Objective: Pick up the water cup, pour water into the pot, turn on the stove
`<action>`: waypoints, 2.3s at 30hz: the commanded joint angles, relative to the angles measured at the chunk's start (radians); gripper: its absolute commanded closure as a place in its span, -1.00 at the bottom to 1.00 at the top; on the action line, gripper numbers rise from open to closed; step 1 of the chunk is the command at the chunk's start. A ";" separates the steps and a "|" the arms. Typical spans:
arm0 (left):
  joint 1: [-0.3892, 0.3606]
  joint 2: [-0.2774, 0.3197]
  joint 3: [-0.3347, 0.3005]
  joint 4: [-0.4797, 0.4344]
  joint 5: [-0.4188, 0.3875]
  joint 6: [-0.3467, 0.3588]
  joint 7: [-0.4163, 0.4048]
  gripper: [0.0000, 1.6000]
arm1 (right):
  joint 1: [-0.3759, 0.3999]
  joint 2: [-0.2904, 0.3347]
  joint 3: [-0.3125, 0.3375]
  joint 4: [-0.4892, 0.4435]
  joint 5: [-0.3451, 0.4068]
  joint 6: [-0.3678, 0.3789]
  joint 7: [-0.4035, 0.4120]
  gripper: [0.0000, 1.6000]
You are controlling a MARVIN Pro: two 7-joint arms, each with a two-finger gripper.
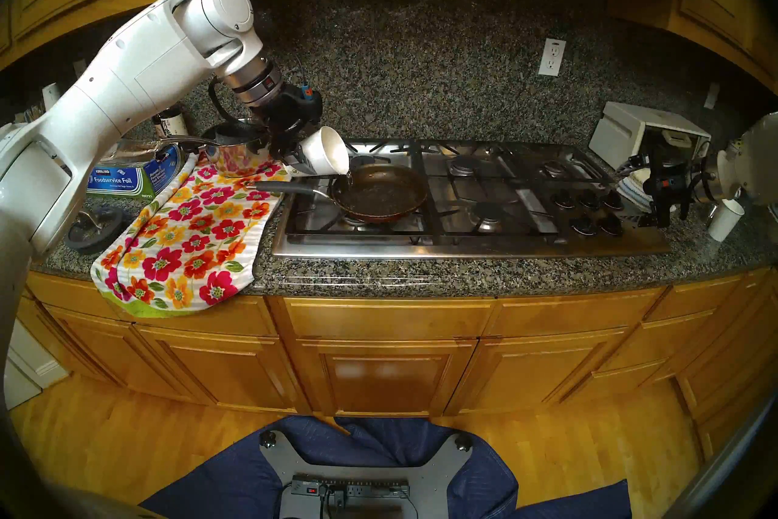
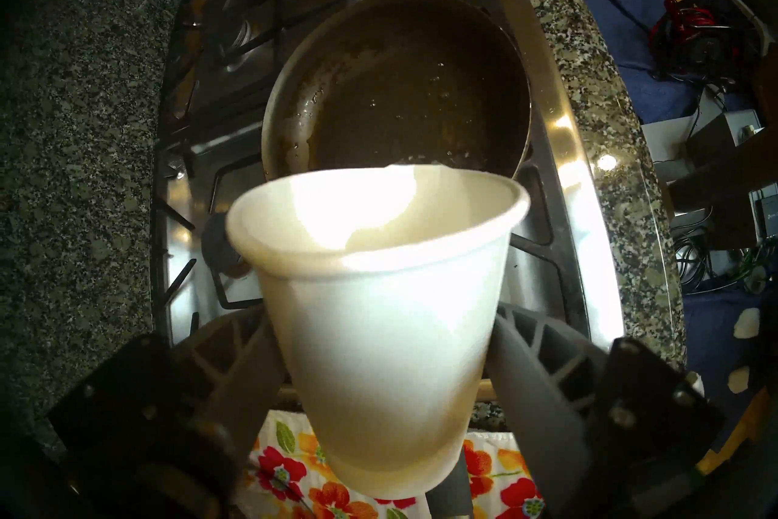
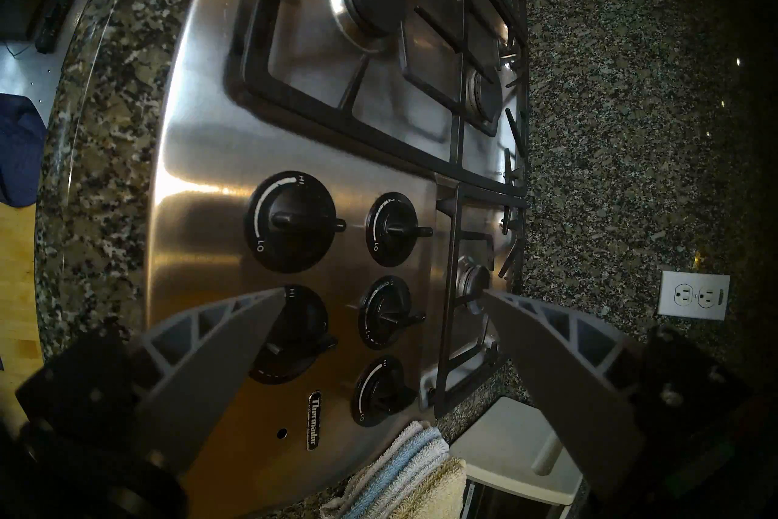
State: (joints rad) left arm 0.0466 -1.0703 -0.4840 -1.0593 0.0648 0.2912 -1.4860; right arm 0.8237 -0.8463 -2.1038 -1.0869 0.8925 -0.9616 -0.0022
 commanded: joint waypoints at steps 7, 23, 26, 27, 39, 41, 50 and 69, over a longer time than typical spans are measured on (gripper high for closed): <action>-0.070 -0.026 -0.007 0.002 0.009 -0.021 0.002 -0.33 | 0.025 -0.007 0.003 0.020 0.004 0.002 -0.011 -1.00; -0.091 -0.060 0.013 0.069 0.043 -0.074 0.002 -0.33 | 0.025 -0.007 0.003 0.020 0.004 0.002 -0.011 -1.00; -0.094 -0.065 0.015 0.076 0.048 -0.084 0.002 -0.33 | 0.025 -0.007 0.003 0.020 0.004 0.002 -0.011 -1.00; -0.095 -0.066 0.016 0.078 0.051 -0.090 0.002 -0.33 | 0.025 -0.007 0.003 0.020 0.004 0.002 -0.011 -1.00; -0.106 -0.080 0.026 0.094 0.075 -0.128 0.002 -0.33 | 0.025 -0.007 0.003 0.020 0.004 0.002 -0.011 -1.00; -0.108 -0.084 0.027 0.102 0.079 -0.134 0.002 -0.33 | 0.025 -0.007 0.003 0.020 0.004 0.002 -0.011 -1.00; -0.110 -0.101 0.031 0.119 0.095 -0.155 0.002 -0.32 | 0.025 -0.007 0.003 0.020 0.004 0.002 -0.011 -1.00; -0.122 -0.147 0.028 0.151 0.138 -0.205 0.005 -0.31 | 0.025 -0.007 0.003 0.020 0.004 0.002 -0.011 -1.00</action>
State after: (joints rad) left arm -0.0135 -1.1935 -0.4388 -0.9126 0.1965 0.0966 -1.4859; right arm 0.8237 -0.8462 -2.1038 -1.0869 0.8925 -0.9615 -0.0023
